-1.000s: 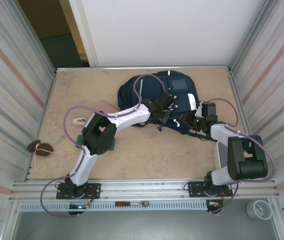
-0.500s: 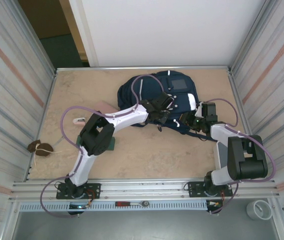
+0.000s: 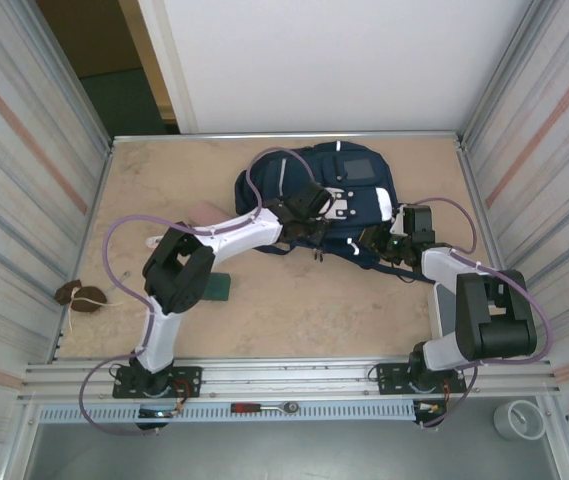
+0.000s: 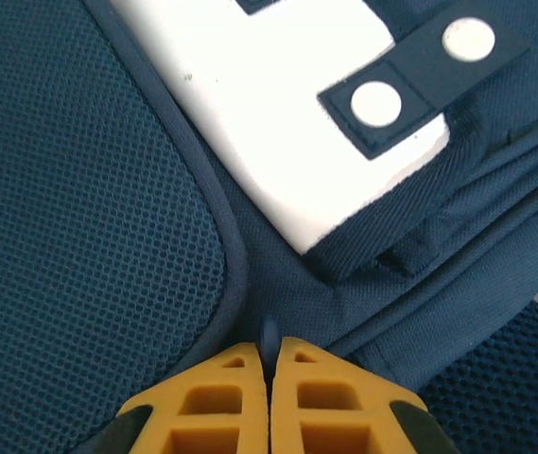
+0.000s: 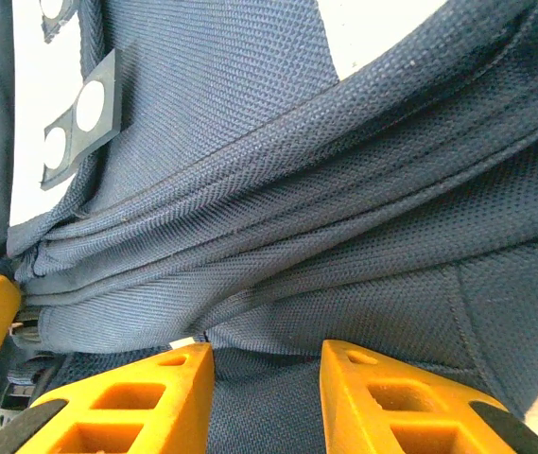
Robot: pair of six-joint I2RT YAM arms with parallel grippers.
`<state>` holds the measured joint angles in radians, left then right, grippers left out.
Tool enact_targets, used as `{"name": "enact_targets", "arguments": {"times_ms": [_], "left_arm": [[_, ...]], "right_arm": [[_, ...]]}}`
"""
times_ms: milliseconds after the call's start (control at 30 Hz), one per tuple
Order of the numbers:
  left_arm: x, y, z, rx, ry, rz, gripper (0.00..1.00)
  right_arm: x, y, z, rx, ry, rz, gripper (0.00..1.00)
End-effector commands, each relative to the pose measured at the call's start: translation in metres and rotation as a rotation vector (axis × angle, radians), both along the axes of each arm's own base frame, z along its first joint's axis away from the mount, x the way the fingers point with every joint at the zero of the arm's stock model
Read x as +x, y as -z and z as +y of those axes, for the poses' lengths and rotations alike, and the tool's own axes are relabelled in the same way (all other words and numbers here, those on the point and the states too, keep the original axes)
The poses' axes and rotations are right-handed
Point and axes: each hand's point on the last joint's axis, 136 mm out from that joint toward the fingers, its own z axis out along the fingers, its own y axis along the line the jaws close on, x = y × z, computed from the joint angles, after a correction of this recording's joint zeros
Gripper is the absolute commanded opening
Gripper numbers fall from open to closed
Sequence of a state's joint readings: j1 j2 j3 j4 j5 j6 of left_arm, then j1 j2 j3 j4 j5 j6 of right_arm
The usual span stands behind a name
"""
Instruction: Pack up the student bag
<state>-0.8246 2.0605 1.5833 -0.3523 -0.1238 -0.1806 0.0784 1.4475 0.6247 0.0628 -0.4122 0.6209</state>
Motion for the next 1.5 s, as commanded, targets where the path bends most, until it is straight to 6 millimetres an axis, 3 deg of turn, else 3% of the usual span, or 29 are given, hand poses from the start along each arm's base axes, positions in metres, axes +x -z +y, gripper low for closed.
{"name": "enact_targets", "arguments": {"times_ms": [0,300,433,533,700,867,1167,1467], "left_arm": [[0.004,-0.037,0.010,-0.048,-0.023,-0.064,0.00],[0.022,-0.032,0.072,0.073,-0.213,-0.153,0.00],[0.024,-0.031,0.087,0.100,-0.256,-0.164,0.00],[0.020,-0.038,0.080,0.072,-0.240,-0.166,0.00],[0.014,-0.054,0.061,0.032,-0.186,-0.200,0.00],[0.010,-0.064,0.045,0.001,-0.151,-0.214,0.00],[0.005,-0.077,0.030,-0.019,-0.114,-0.241,0.00],[-0.001,-0.096,0.021,-0.039,-0.084,-0.284,0.00]], "right_arm": [[-0.010,0.017,-0.008,-0.037,0.034,0.092,0.34],[-0.012,0.025,-0.018,-0.078,0.050,0.125,0.34],[-0.011,0.025,-0.022,-0.084,0.053,0.130,0.34],[-0.008,0.018,-0.022,-0.077,0.043,0.110,0.35],[-0.004,-0.019,-0.008,-0.043,-0.026,0.013,0.40],[-0.015,-0.048,0.011,-0.057,-0.079,-0.013,0.46],[-0.050,-0.042,0.046,0.097,-0.001,0.084,0.60],[-0.035,-0.038,0.058,0.208,0.087,0.095,0.69]]}}
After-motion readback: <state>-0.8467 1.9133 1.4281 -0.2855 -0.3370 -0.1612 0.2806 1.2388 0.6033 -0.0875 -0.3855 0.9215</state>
